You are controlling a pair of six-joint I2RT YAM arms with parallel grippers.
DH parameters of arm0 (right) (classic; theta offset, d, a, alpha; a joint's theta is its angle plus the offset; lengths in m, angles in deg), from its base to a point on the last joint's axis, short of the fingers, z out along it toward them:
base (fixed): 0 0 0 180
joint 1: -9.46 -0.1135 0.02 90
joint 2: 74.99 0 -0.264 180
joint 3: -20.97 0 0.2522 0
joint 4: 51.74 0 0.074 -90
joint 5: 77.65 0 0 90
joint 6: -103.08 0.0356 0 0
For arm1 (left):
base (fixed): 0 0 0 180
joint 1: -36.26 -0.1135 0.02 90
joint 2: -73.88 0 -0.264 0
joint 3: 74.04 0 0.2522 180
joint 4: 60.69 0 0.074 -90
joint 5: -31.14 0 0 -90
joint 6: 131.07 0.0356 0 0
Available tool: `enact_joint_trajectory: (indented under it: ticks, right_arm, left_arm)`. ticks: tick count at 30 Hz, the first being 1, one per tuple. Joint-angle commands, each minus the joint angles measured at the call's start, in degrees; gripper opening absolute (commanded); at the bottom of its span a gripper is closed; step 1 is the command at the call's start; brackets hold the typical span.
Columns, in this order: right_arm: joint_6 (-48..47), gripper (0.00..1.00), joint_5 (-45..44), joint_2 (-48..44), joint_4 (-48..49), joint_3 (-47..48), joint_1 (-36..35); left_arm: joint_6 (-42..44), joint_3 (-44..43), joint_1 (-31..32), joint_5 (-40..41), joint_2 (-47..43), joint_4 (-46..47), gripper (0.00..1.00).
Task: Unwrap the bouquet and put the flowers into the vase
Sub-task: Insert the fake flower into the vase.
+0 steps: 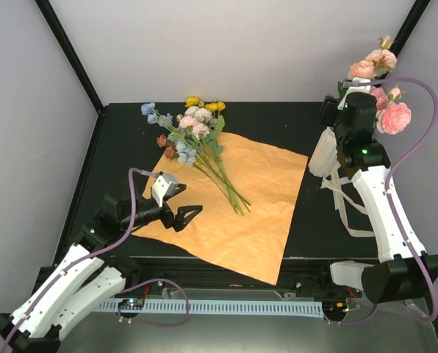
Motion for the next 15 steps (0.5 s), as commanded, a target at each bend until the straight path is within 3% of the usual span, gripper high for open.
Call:
enact_joint_trajectory:
  ticks: [1, 7, 15]
  right_arm:
    - [0.59, 0.68, 9.41, -3.82, -2.13, 2.29, 0.43]
    - [4.02, 0.71, 19.60, -6.02, -3.13, 1.72, 0.21]
    - [7.45, 0.63, 26.89, -8.18, -3.04, -1.12, -2.91]
  left_arm:
    - [0.70, -1.05, 0.21, 3.92, 1.25, -2.04, 0.99]
    - [0.56, -1.93, 0.11, 7.26, 2.82, -3.88, 0.99]
    - [-1.08, -3.22, 0.20, 10.31, 4.98, -5.59, 0.99]
